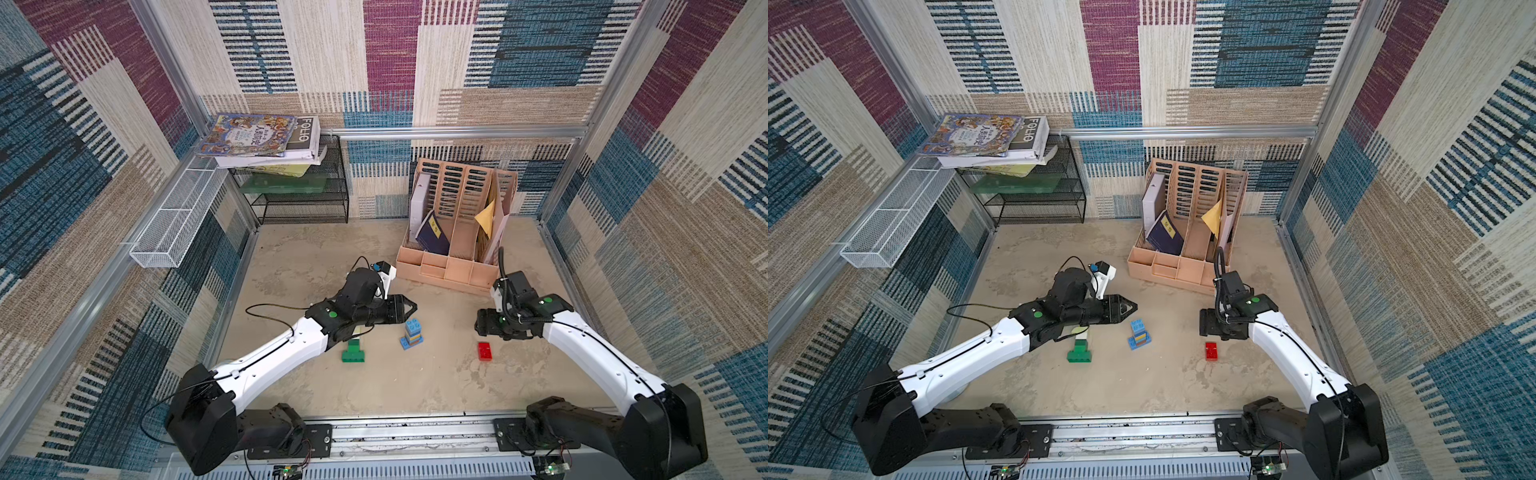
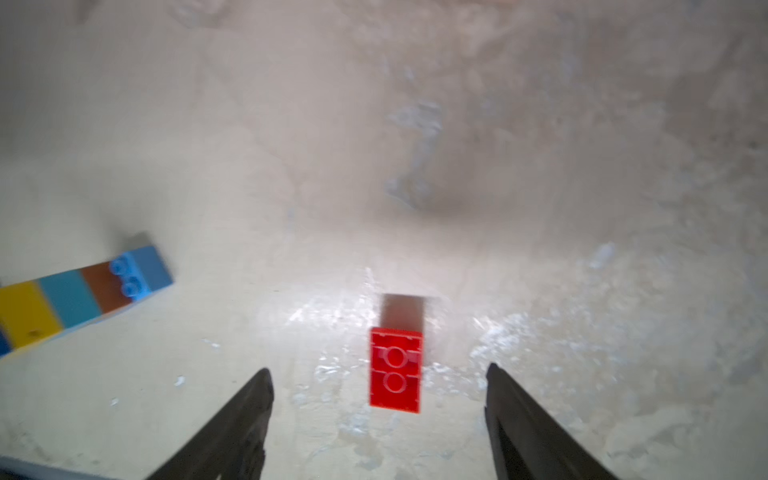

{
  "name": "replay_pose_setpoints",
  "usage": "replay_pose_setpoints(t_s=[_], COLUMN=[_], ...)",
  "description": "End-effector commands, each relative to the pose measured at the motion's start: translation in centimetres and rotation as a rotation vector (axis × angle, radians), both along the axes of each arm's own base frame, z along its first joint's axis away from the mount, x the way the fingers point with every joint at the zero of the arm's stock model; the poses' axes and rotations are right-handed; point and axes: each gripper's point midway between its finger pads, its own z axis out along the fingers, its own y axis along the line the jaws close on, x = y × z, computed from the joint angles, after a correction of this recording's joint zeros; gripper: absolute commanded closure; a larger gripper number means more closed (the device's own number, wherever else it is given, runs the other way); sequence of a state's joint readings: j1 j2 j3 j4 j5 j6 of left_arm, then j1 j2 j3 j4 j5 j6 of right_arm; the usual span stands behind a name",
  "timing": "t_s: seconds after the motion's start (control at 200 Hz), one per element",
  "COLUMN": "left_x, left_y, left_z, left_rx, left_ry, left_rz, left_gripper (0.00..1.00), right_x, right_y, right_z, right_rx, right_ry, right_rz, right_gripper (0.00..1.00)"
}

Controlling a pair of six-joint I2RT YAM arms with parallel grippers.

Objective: Assemble the number 1 with lego
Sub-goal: Pick up the lego brick from the center of the board.

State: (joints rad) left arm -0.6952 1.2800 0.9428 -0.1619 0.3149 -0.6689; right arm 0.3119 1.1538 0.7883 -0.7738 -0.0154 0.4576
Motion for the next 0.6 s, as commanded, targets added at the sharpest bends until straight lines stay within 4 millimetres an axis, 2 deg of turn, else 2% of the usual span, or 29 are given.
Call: replay_pose_setpoints(t_s=[0.0, 0.11, 0.265, 0.426, 0.596], left_x=[1.6, 2.3, 2.9, 3.2, 3.5], left_y=[1.0, 1.7, 2.4, 2.5, 2.8], left_z=[1.9, 3.4, 4.2, 4.4, 4.8], left_rx=[0.049, 0.057, 0.06, 0.059, 0.061], left_ry=[-0.165, -0.239, -0.296, -0.315, -0.335], left_rz=[0.039, 0.071, 0.106, 0.117, 0.126], left_gripper=[0.53, 0.52, 0.52, 0.52, 0.52], right_x=[0.0, -1.4, -2.7, -3.2, -3.2], right_y=[0.3, 0.3, 0.9, 1.5, 1.8], right_z=[-0.4, -2.4, -4.4, -5.9, -6.6], right_rx=[0.018, -0.005, -0.055, -0.066, -0.093], right_ry=[-0.009, 0.097, 0.165, 0.194, 0.204], right_rz=[-0.006, -0.009, 0.025, 0.028, 0.036], right_gripper=[0.15, 0.15, 0.17, 0.27, 0.4])
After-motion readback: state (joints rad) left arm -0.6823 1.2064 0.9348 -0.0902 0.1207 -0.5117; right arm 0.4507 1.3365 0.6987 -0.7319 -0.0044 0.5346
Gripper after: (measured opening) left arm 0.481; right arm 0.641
